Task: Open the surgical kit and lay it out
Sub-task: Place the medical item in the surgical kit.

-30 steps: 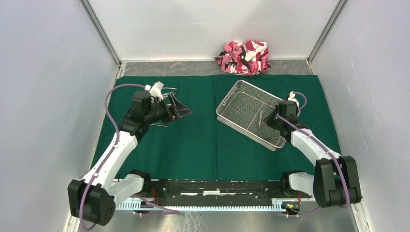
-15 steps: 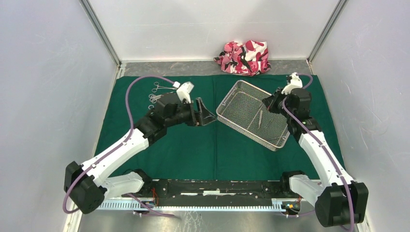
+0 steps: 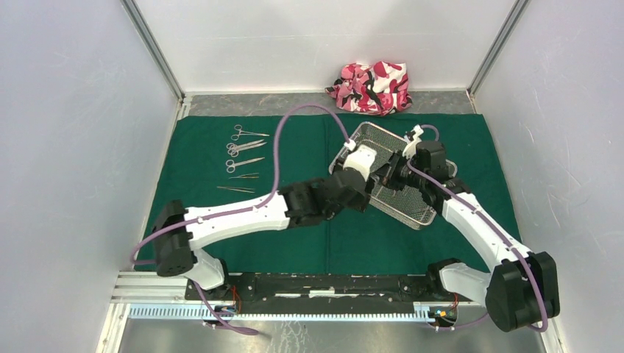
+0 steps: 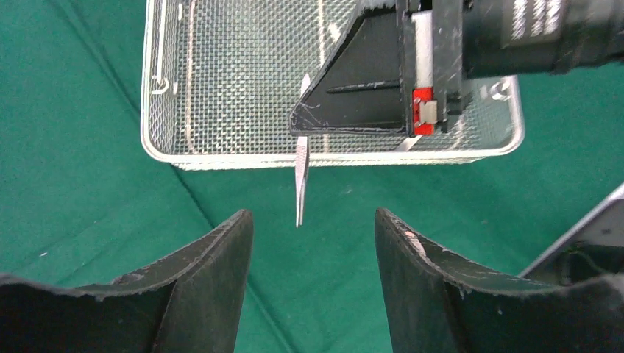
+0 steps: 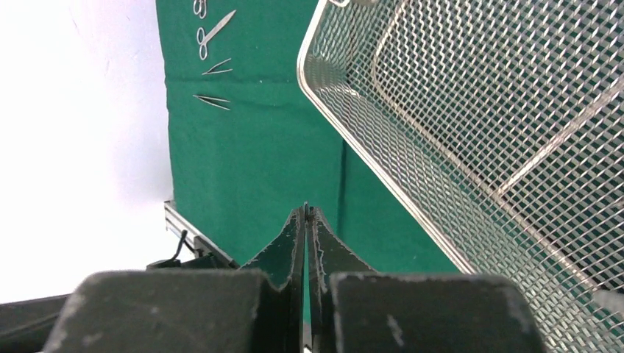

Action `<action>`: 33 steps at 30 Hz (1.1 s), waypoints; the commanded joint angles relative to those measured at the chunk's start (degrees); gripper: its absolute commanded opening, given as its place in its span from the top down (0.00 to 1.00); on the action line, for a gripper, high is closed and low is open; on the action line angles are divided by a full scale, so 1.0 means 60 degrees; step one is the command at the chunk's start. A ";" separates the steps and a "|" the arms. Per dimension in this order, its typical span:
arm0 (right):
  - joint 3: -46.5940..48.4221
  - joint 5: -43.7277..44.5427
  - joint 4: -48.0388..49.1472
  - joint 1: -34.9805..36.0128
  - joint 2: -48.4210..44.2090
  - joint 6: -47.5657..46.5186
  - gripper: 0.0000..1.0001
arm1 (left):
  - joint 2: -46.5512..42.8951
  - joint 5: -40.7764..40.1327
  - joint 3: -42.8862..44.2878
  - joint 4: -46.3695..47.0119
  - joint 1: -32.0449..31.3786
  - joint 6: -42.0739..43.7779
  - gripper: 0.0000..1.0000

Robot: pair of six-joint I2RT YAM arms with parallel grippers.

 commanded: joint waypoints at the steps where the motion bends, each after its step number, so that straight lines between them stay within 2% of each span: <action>1: -0.0487 0.0045 0.0545 0.0143 -0.0325 0.1733 1.00 | 0.0590 -0.1708 0.0473 -0.0459 -0.0357 0.1055 0.33; 5: -0.0936 0.0079 0.1029 0.0287 -0.0562 0.2612 1.00 | 0.0923 -0.1734 0.0447 -0.0363 -0.0468 0.1190 0.33; 9: -0.0925 0.0347 0.0918 0.0412 -0.0730 0.2943 1.00 | 0.1214 -0.1915 0.0545 -0.0281 -0.0534 0.1567 0.39; 15: -0.0795 0.0361 0.0526 0.0531 -0.0664 0.3264 1.00 | 0.1732 -0.1758 0.0796 -0.0317 -0.0589 0.1842 0.41; 20: -0.0806 0.0345 0.0480 0.0593 -0.0682 0.3333 1.00 | 0.1959 -0.2344 0.0893 -0.0270 -0.0639 0.1741 0.58; 24: -0.0822 0.0414 0.0489 0.0625 -0.0741 0.3381 1.00 | 0.2153 -0.2459 0.0993 -0.0270 -0.0661 0.1877 0.60; 33: -0.0808 0.0565 0.0467 0.0800 -0.0814 0.3359 1.00 | 0.2210 -0.2771 0.1031 -0.0227 -0.0698 0.1959 0.81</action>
